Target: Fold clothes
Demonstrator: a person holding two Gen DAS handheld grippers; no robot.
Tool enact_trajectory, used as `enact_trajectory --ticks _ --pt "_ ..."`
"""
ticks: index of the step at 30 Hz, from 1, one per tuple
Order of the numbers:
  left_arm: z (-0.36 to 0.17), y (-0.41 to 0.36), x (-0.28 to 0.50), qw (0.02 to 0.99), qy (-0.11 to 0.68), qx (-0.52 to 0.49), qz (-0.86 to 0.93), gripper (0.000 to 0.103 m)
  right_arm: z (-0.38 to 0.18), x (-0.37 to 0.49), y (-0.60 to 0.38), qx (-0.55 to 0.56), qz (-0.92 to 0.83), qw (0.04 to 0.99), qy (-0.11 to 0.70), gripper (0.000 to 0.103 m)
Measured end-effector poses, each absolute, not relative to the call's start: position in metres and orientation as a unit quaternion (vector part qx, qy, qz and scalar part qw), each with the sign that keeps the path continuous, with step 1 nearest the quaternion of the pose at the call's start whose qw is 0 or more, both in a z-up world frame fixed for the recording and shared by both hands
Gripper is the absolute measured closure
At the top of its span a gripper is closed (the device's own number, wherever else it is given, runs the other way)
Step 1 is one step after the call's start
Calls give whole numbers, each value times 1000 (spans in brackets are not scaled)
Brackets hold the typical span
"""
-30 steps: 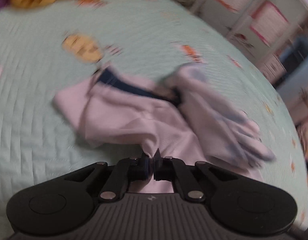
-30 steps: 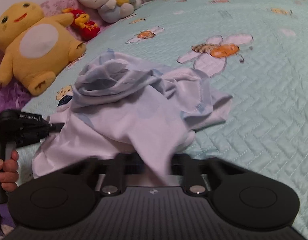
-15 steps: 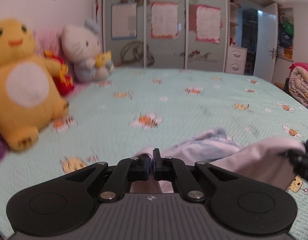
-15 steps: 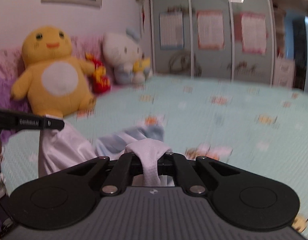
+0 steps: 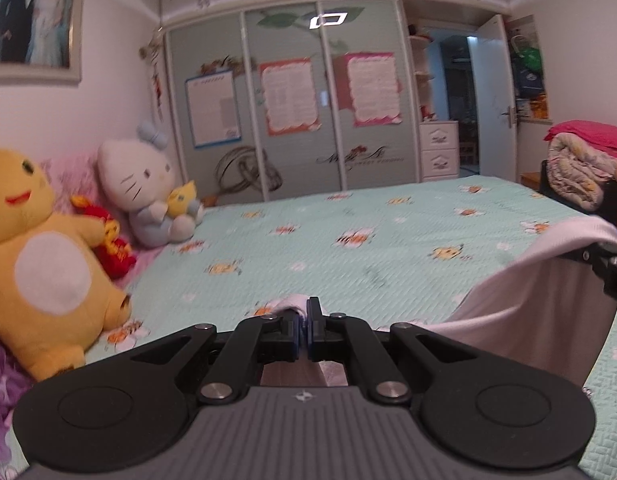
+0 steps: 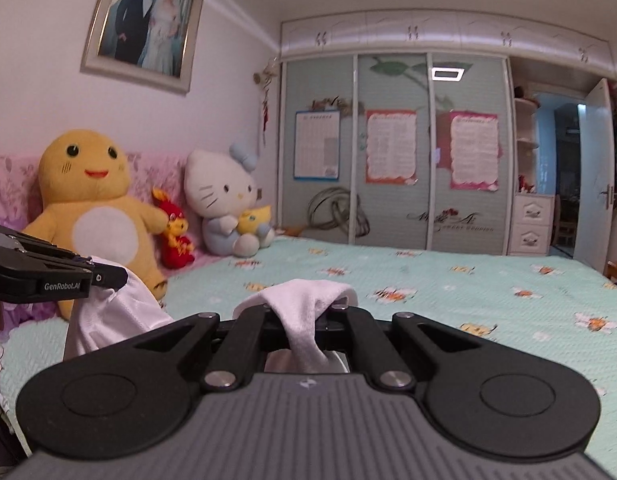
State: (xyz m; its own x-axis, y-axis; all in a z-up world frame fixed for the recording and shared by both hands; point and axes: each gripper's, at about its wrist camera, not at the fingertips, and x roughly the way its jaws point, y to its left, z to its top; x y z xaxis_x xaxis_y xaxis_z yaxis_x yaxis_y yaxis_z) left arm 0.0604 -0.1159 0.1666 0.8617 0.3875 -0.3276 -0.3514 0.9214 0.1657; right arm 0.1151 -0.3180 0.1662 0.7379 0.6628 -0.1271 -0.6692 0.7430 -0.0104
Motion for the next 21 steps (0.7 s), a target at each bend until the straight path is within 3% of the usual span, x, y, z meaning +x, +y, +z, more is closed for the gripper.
enact_trajectory --ticks 21 --pt "226 -245 119 982 108 120 97 102 246 121 -437 -30 239 968 -63 102"
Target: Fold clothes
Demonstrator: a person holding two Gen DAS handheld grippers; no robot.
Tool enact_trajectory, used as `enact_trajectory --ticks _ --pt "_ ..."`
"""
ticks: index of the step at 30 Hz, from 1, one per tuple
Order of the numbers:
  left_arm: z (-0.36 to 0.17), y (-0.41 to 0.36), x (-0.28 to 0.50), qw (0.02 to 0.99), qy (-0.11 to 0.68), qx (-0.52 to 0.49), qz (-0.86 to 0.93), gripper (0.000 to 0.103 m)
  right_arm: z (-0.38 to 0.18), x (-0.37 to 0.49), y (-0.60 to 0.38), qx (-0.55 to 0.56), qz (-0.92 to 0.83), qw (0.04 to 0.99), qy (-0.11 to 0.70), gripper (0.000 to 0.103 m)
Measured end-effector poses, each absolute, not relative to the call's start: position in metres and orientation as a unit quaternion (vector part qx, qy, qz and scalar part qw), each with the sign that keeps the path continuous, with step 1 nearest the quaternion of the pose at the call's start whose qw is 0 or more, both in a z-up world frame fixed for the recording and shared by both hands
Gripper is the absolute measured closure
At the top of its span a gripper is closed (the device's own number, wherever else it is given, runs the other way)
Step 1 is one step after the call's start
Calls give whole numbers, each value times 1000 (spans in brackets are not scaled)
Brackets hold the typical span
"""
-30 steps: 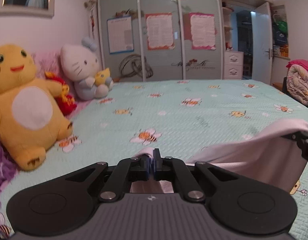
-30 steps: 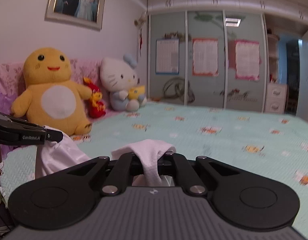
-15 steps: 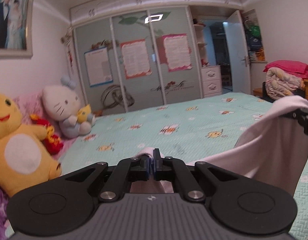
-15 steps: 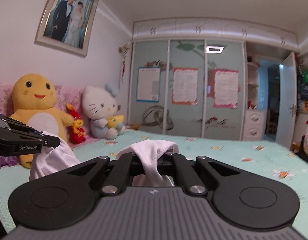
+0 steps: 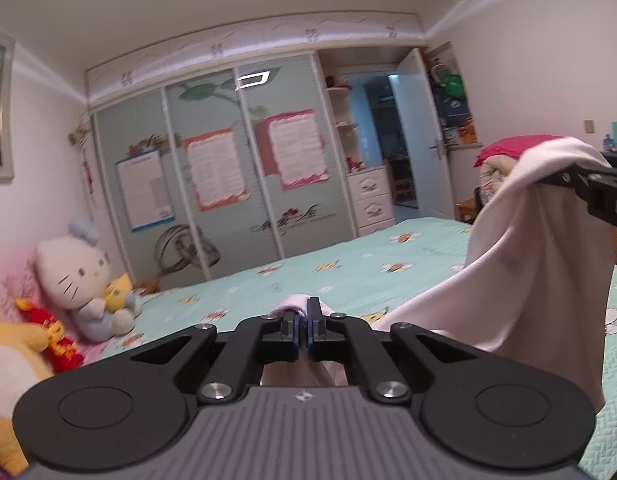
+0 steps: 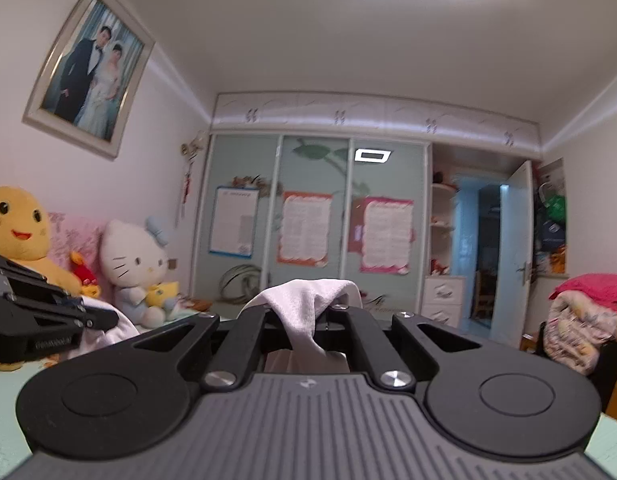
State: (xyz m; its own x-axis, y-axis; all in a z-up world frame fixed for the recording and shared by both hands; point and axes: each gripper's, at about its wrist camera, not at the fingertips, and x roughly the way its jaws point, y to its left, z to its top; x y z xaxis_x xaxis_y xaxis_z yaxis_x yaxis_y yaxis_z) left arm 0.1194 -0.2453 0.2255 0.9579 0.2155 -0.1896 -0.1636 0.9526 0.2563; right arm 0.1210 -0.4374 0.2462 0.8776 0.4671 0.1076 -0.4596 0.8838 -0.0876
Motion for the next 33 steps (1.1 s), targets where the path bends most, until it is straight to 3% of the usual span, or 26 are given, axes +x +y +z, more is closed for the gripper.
enact_trajectory --ticks 10,14,24,27,33 --pt "211 -260 172 977 113 135 123 101 248 156 -474 -12 209 976 -56 102" --pt "189 -237 199 969 152 120 152 101 226 191 -478 22 229 973 7 102" --pt "89 -167 243 929 286 99 214 100 114 268 -391 -37 258 948 182 100" --pt "53 -155 246 916 333 88 203 100 70 280 -377 -50 245 940 231 86" --pt "0 -148 237 904 403 27 143 96 18 284 -411 57 245 913 321 64"
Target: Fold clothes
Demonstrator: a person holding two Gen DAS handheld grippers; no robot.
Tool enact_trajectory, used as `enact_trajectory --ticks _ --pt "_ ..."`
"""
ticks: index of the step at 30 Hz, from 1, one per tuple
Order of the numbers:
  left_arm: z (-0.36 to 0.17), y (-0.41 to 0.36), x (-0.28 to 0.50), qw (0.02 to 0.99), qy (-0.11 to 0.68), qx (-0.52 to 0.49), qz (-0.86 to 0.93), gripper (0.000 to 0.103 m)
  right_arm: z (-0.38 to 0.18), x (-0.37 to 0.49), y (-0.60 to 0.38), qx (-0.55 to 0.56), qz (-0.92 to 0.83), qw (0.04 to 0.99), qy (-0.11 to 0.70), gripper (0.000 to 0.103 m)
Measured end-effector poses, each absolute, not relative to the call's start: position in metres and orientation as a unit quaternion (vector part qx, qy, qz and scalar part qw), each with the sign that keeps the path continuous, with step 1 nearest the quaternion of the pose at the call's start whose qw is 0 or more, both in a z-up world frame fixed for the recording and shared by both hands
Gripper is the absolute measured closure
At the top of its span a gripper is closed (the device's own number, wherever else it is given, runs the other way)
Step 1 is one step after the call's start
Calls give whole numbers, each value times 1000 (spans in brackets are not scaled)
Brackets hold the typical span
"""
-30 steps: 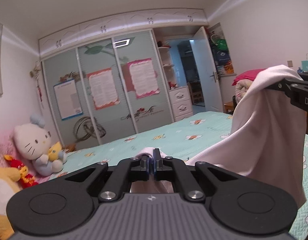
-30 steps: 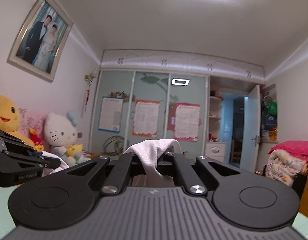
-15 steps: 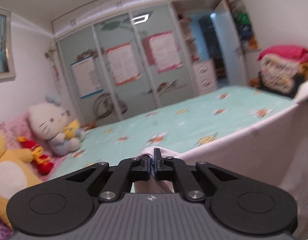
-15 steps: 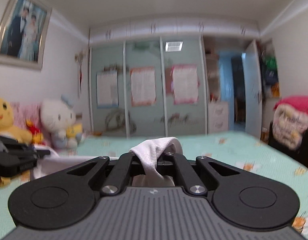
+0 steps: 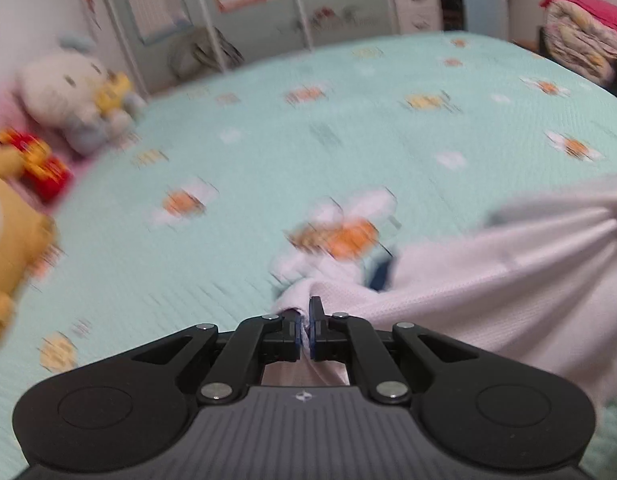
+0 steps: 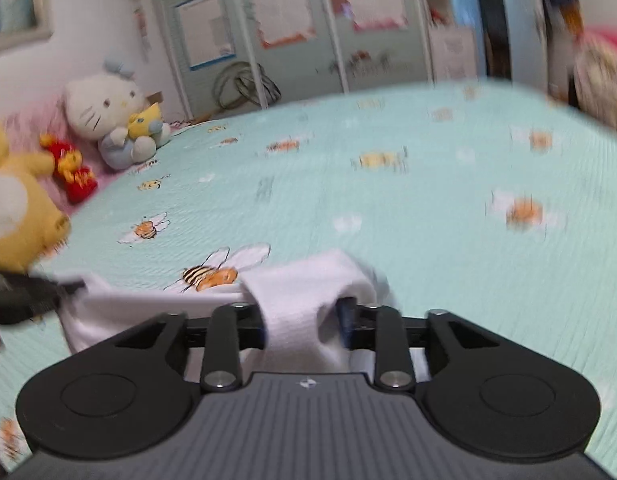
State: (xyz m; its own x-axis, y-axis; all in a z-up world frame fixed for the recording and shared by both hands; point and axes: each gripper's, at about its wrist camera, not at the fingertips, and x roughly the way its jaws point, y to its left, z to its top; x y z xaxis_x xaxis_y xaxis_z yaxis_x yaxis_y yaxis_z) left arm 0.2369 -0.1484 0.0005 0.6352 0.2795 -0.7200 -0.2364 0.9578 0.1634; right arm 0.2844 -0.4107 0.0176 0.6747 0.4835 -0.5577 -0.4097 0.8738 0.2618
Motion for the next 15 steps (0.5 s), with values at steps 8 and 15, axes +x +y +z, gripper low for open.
enact_trajectory --ticks 8,15 --pt "-7 -178 193 907 407 -35 106 41 -3 258 -446 55 139 920 362 34" --pt "28 -195 174 898 419 -74 108 22 4 222 -454 55 103 926 360 32"
